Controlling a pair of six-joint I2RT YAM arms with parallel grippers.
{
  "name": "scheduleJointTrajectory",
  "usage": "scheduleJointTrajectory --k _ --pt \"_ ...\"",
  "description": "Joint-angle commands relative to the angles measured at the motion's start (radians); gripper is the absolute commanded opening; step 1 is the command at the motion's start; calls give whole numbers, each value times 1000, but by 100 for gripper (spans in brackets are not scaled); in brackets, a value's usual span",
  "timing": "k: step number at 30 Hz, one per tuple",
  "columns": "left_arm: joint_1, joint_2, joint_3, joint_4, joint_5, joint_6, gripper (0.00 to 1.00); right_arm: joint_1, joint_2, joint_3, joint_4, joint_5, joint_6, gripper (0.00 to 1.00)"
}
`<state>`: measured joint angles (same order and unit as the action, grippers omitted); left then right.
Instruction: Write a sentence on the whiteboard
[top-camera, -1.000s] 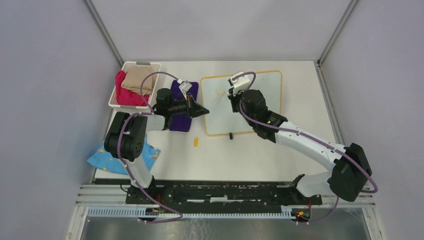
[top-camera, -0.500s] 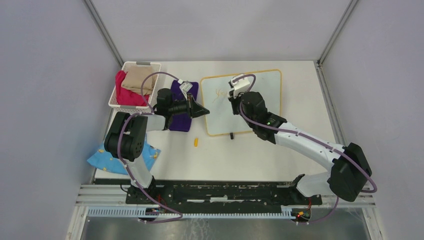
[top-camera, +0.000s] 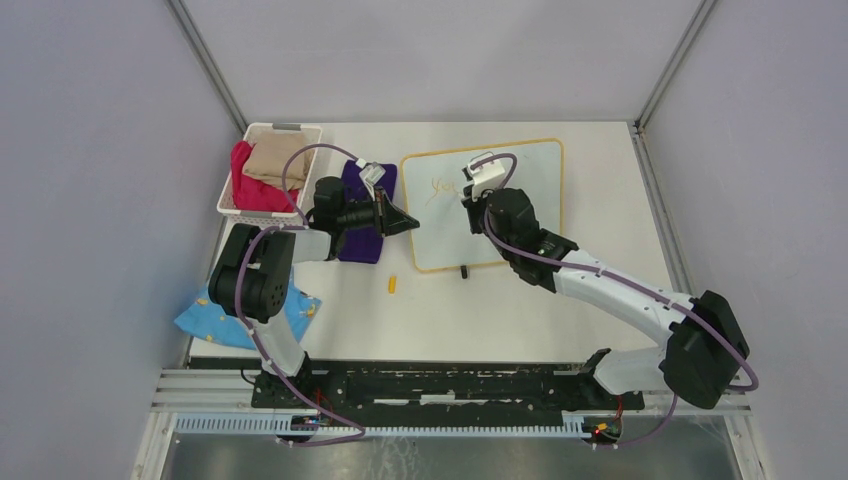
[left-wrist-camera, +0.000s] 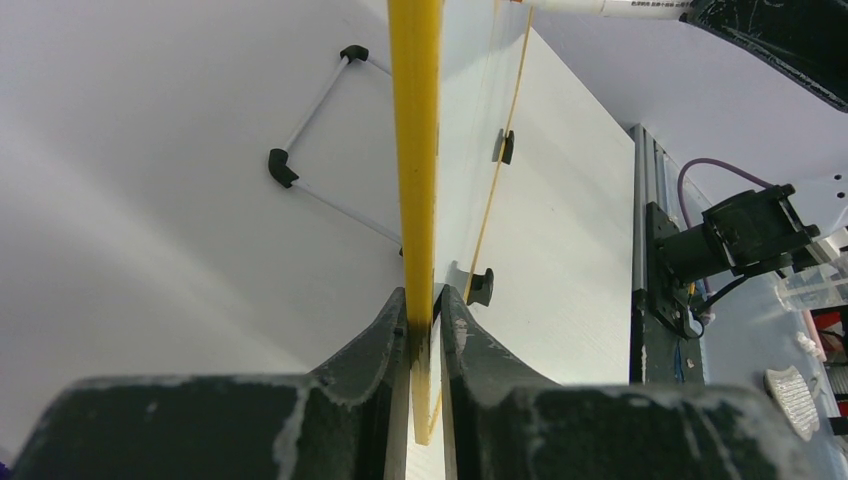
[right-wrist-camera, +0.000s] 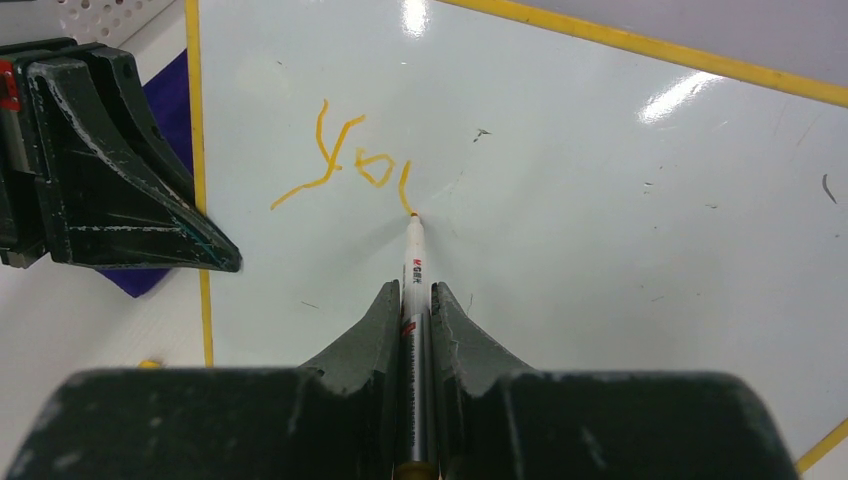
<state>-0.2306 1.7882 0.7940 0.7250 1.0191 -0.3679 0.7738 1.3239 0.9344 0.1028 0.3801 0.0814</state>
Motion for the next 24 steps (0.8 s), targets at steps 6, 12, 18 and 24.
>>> scheduleJointTrajectory --k 6,12,18,24 --pt "-13 -15 11 -79 -43 89 2 -36 -16 22 -12 51 -7 0" --pt "-16 -14 13 -85 -45 95 2 -39 -3 56 -16 47 -8 0" --pt "-16 -15 14 -89 -46 97 2 -41 8 87 -18 47 -13 0" --pt "-18 -17 13 -90 -46 99 2 -43 21 108 -17 40 -14 0"
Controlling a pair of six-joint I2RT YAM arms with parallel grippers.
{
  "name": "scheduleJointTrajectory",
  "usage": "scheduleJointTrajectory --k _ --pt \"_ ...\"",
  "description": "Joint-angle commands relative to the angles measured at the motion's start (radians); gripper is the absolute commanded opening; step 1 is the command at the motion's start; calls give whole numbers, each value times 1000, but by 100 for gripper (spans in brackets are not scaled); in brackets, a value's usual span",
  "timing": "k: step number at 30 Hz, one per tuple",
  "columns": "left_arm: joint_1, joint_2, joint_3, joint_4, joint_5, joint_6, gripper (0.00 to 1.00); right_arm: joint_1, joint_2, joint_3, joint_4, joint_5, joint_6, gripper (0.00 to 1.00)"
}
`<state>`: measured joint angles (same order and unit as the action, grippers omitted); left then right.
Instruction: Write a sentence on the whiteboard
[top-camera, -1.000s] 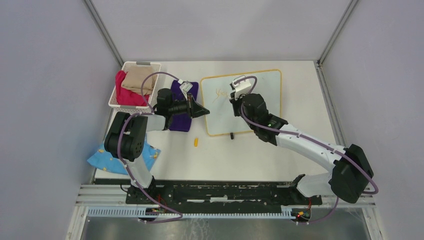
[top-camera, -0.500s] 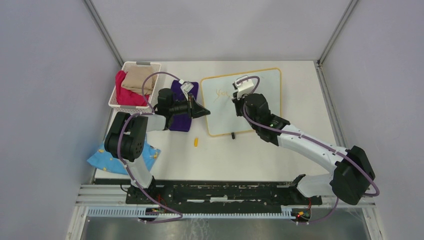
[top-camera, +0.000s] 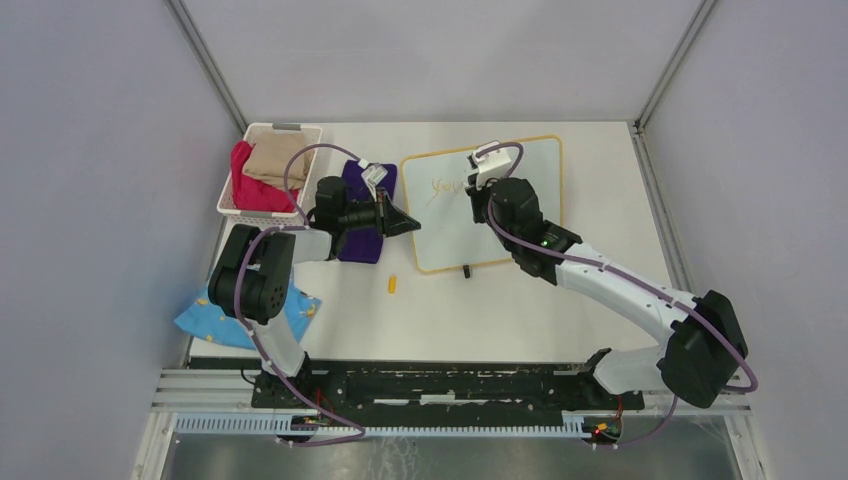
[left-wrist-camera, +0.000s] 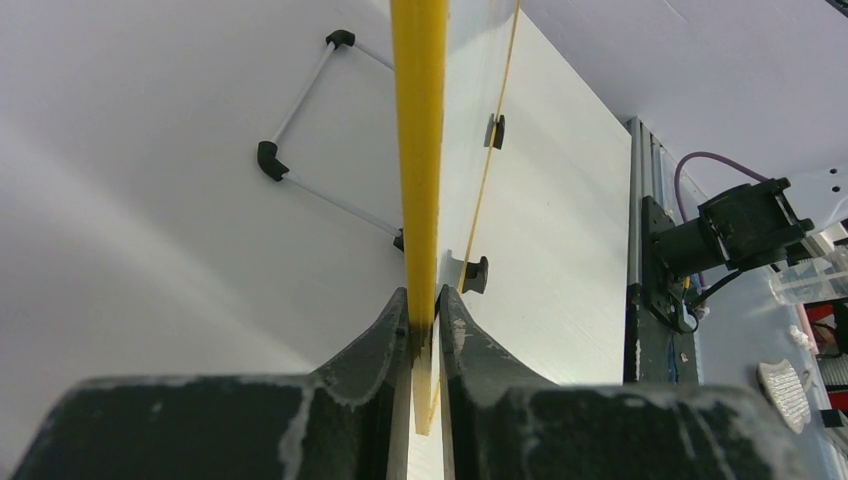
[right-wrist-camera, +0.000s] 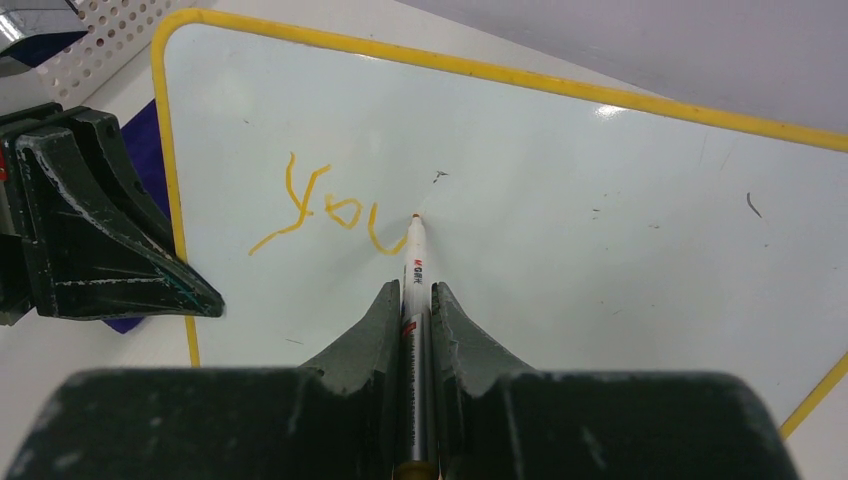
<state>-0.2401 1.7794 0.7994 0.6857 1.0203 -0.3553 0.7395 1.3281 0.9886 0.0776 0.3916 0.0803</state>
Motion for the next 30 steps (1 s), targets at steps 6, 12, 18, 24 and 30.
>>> scheduleJointTrajectory --k 6,12,18,24,30 --pt "-8 -6 9 -56 -46 90 2 -12 27 62 8 23 -13 0" --pt "-8 -6 9 -56 -48 90 2 -13 17 41 16 23 -10 0" --pt "-8 -8 9 -57 -49 91 2 -15 12 55 16 15 -13 0" --pt "-13 -10 12 -71 -50 100 2 -15 20 58 16 18 -13 0" --pt "-13 -8 13 -72 -52 100 2 -18 19 64 22 16 -12 0"
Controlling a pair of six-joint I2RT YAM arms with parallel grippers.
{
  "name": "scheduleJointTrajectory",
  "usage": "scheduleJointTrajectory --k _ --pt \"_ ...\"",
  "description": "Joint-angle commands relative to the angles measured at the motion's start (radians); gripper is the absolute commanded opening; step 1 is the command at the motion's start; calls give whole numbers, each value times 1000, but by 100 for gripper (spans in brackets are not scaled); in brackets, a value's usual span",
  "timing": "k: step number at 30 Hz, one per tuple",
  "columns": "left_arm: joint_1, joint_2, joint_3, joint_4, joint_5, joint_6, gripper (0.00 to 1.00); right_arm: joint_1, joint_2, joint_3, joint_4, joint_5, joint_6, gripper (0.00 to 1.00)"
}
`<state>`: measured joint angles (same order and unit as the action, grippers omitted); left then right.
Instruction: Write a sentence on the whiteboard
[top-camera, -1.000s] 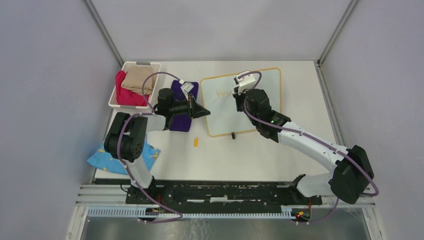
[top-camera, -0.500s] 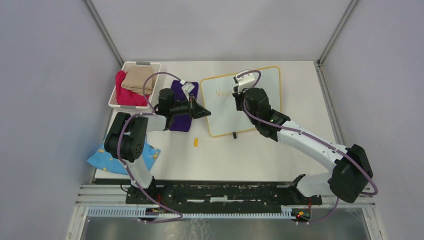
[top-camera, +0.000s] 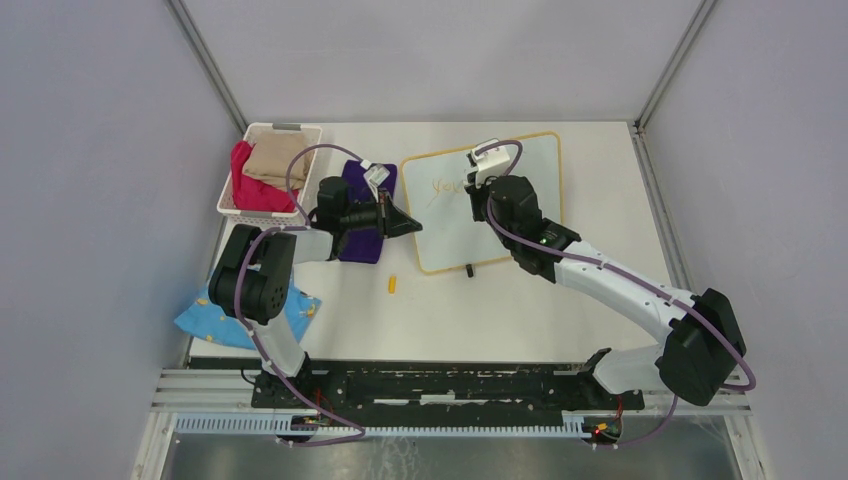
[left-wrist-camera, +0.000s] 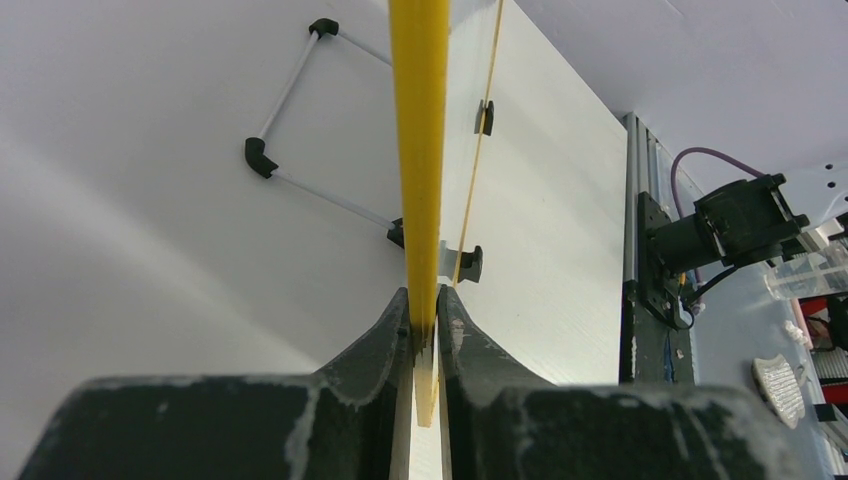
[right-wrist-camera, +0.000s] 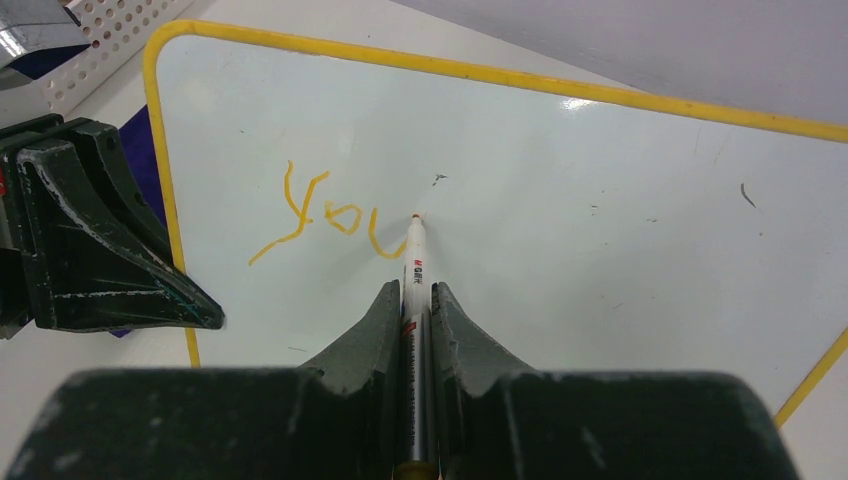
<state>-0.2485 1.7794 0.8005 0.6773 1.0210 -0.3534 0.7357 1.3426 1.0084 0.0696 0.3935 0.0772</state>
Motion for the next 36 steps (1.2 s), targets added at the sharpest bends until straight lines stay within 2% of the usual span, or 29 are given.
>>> scheduleJointTrajectory --k 1,9,20,25,28,36 --pt "-5 -9 12 -66 -52 101 2 -14 4 46 30 13 -9 0" --pt "-3 -10 20 -83 -61 107 2 -14 -41 23 12 -23 -3 0" --pt "25 -30 43 -88 -31 85 2 -16 -222 -89 -23 -28 13 0" --pt "38 -21 71 -171 -11 146 2 -18 -268 -122 -16 -16 6 0" --pt "38 0 123 -288 11 219 2 -19 -277 -133 2 -21 -3 0" --pt "35 46 170 -360 33 274 2 -19 -268 -144 37 -32 -11 0"
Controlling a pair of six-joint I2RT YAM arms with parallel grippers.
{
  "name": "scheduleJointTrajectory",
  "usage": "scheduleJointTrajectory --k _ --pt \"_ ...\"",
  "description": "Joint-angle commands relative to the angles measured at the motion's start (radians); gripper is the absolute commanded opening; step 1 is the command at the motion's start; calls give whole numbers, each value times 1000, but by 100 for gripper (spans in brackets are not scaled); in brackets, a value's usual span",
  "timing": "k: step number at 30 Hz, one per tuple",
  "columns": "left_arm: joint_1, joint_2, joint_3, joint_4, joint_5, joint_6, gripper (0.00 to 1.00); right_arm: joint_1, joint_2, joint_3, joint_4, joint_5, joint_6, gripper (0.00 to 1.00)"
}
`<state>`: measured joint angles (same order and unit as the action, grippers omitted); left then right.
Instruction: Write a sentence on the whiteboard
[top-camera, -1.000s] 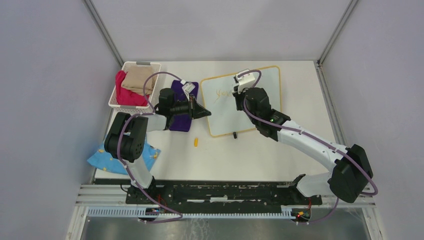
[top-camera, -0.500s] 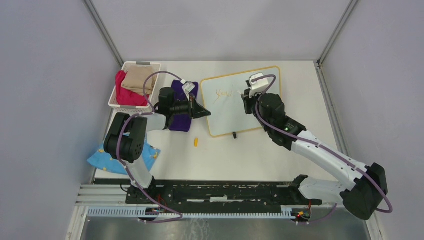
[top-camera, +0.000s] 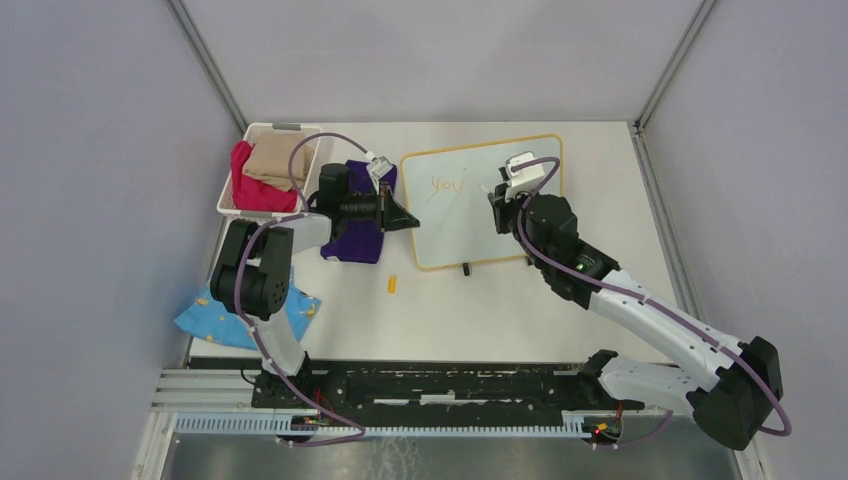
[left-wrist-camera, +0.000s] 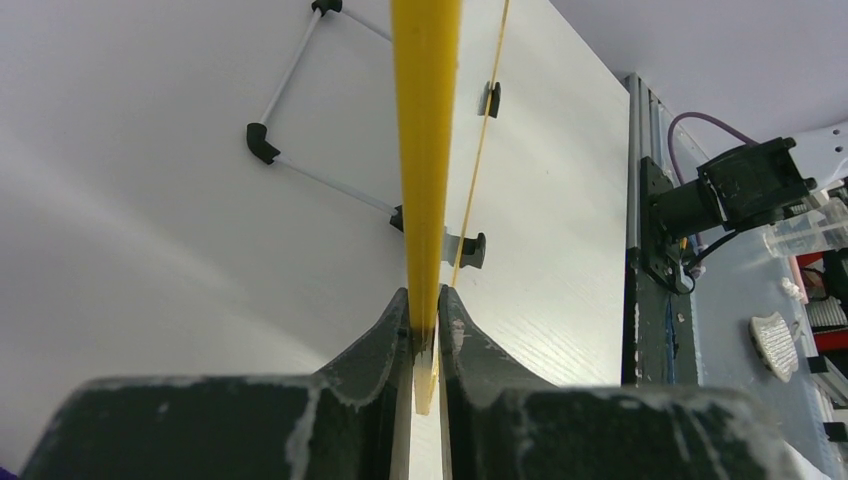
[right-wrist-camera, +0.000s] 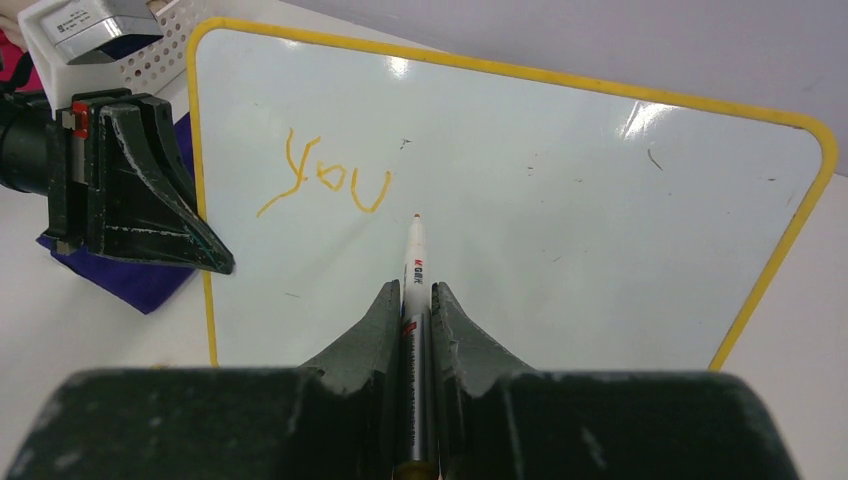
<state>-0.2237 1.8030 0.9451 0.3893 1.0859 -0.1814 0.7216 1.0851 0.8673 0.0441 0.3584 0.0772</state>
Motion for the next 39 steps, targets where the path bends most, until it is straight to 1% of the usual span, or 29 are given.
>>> scheduleJointTrajectory --k 1,10,15,21,29,39 --pt "11 19 24 -72 -35 103 2 -5 -4 -4 71 12 -12 0" --pt "11 14 12 -72 -56 117 2 -5 78 35 145 69 -33 0" --pt "11 12 9 -72 -63 120 2 -5 124 74 134 103 -33 0" --pt "11 5 7 -72 -68 123 2 -5 114 56 188 130 -14 0" --pt "9 4 6 -72 -73 124 2 -21 147 100 138 187 -5 0" --pt "9 -2 3 -72 -79 125 2 -48 186 131 128 174 -2 0"
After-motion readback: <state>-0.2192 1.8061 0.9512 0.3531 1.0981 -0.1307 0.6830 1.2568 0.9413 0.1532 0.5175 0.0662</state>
